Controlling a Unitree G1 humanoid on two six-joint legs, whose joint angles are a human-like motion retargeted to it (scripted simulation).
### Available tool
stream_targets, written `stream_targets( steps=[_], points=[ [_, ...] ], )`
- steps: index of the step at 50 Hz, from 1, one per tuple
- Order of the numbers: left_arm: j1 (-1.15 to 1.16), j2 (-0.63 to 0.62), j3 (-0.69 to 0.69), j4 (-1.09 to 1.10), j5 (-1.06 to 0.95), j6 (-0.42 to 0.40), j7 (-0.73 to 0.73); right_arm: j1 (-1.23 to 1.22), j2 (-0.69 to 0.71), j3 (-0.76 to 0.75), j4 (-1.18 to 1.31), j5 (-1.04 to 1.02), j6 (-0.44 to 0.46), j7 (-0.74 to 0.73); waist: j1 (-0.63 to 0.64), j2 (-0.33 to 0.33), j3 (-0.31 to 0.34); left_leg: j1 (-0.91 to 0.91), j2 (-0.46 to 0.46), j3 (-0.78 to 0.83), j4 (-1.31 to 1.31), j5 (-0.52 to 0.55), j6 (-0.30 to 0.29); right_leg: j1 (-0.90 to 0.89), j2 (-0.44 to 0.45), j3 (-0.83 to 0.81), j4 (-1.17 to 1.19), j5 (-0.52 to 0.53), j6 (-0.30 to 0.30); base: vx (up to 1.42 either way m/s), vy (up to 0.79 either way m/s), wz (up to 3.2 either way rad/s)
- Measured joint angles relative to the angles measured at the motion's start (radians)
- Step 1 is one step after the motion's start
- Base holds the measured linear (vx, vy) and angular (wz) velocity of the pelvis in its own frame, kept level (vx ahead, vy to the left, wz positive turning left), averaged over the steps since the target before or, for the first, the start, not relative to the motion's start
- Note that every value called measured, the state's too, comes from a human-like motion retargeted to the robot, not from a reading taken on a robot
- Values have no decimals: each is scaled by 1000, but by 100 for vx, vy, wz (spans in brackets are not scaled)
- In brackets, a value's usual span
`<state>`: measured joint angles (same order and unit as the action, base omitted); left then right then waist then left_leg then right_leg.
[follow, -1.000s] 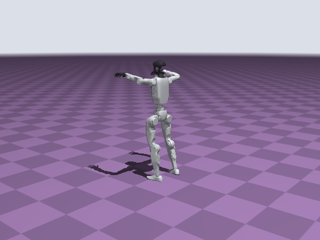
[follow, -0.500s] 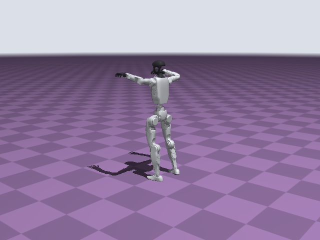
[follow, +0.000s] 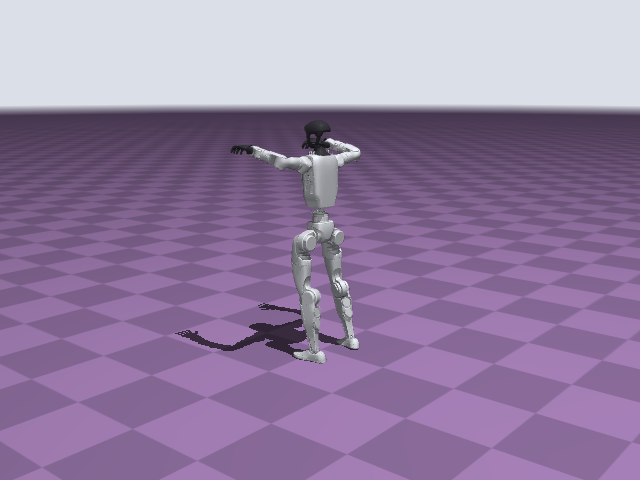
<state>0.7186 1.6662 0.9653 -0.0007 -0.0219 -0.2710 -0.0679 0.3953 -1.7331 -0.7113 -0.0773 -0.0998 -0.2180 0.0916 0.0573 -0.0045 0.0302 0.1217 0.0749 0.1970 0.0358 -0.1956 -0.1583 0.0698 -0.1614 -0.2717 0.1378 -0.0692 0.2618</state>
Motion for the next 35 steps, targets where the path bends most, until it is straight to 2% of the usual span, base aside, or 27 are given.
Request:
stream_targets(
  steps=[35],
  points=[
    [-14, -5, 0, -1, 7, 0, 28, 3, 13, -17, 1, -10, 1, -28, 1, -1, 16, -7, -6, -2, 11, -7, 8, 2, -6, 2, -4, -6, 0, 0, 0, 0]
  ],
)
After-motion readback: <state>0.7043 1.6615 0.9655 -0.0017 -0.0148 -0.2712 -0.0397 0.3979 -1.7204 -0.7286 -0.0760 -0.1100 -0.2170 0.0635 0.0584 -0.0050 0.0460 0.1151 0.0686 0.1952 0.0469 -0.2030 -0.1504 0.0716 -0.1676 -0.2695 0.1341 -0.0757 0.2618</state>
